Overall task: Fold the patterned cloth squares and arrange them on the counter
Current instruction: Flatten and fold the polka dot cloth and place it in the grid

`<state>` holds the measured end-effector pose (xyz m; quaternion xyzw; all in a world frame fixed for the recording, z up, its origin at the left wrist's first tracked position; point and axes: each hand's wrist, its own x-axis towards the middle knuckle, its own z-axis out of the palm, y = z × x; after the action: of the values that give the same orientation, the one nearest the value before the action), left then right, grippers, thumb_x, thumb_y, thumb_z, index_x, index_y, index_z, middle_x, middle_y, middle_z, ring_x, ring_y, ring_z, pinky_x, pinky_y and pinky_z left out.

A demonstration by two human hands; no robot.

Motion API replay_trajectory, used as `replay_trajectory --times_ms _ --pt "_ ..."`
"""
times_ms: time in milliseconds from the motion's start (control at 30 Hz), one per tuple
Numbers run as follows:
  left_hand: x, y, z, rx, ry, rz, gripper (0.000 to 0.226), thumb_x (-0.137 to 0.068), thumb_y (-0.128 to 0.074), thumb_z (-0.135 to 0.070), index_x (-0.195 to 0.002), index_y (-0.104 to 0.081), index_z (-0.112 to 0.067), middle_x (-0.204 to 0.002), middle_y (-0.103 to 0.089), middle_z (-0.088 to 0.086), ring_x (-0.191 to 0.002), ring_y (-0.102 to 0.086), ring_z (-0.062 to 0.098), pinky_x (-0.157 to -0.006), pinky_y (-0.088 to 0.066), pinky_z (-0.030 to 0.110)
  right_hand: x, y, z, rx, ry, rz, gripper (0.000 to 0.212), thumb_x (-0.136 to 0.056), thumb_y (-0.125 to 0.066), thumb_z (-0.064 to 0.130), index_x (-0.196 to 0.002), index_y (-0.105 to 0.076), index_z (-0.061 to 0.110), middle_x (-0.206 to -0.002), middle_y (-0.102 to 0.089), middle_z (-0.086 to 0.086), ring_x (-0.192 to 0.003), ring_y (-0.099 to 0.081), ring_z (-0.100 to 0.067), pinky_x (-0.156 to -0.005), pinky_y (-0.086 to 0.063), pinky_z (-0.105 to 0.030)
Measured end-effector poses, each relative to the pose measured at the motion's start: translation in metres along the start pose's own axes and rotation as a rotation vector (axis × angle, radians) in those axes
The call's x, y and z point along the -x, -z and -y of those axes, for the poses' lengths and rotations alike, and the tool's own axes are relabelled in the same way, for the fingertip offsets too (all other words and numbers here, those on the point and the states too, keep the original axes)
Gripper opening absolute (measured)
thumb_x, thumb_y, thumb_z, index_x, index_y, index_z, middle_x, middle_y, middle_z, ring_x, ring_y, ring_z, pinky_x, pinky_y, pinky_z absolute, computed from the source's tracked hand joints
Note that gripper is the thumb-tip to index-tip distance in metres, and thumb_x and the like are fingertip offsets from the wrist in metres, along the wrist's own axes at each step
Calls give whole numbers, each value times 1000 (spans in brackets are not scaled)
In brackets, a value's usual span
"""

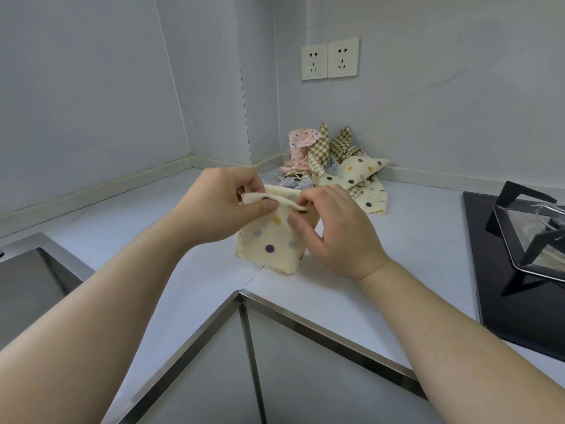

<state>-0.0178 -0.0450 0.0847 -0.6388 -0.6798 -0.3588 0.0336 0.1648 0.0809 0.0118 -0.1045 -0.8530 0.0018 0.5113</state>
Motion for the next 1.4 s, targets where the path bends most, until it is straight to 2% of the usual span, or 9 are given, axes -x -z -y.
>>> replay_trajectory --times_ms 133,433,633,867,1000,1100,1167,1300,1400 --pt "0 4 -1 119 1 -11 21 -81 -84 -31 -78 -65 -26 -77 -70 -2 -76 -65 23 -73 -54 41 1 -2 -1 9 -32 -18 26 -97 -62 29 -110 -66 6 -99 -65 -2 -91 -56 -22 -83 -48 -37" --pt "-2 2 5 177 12 -5 17 -82 -84 -26 -83 -67 -27 -83 -72 -3 -82 -67 20 -84 -56 44 1 -2 -2 14 -33 -17 29 -97 -60 37 -80 -55 13 -76 -49 4 -73 -46 -20 -67 -42 -35" --pt "-2 2 9 168 -7 -23 19 -83 -83 -24 -83 -65 -30 -84 -70 2 -82 -65 24 -83 -56 47 3 -4 -1 -68 -40 12 28 -94 -67 39 -81 -61 15 -90 -56 5 -81 -55 -19 -65 -50 -40" --pt "-1 2 6 101 -17 -22 16 -93 -70 -25 -88 -56 -32 -85 -61 6 -79 -55 28 -72 -50 41 3 -4 0 -101 -161 16 34 -89 -69 49 -97 -71 16 -100 -43 1 -85 -47 -14 -59 -52 -40" --pt "0 4 3 46 -8 -16 14 -94 -66 -25 -91 -54 -32 -92 -62 4 -79 -53 21 -75 -49 37 5 -5 -2 -101 -285 61 37 -88 -65 54 -84 -62 17 -101 -43 4 -87 -47 -11 -64 -52 -42" --pt "-2 2 6 29 37 -37 14 -97 -63 -23 -92 -52 -31 -92 -61 7 -76 -53 21 -61 -46 25 5 -4 0 -212 -266 107 32 -88 -67 52 -82 -60 21 -102 -46 8 -84 -49 -10 -67 -51 -41" --pt "-3 -1 8 54 78 -53 14 -98 -62 -21 -97 -53 -31 -93 -60 9 -76 -55 23 -54 -45 19 4 -4 5 -298 -248 170 25 -87 -70 50 -83 -62 27 -105 -47 11 -82 -52 -9 -67 -46 -30" --pt "-4 -9 13 166 197 -71 29 -98 -63 -19 -123 -56 -31 -101 -59 1 -87 -62 19 -62 -50 14 2 -5 12 -495 -292 255 20 -88 -76 35 -86 -69 16 -101 -55 7 -76 -56 -13 -68 -40 -19" --pt "-5 -14 17 333 324 -51 22 -98 -64 -18 -119 -67 -21 -107 -70 8 -91 -70 25 -77 -60 31 -1 -4 14 -518 -322 211 28 -90 -71 37 -79 -67 12 -85 -59 0 -75 -58 -18 -67 -45 -28"
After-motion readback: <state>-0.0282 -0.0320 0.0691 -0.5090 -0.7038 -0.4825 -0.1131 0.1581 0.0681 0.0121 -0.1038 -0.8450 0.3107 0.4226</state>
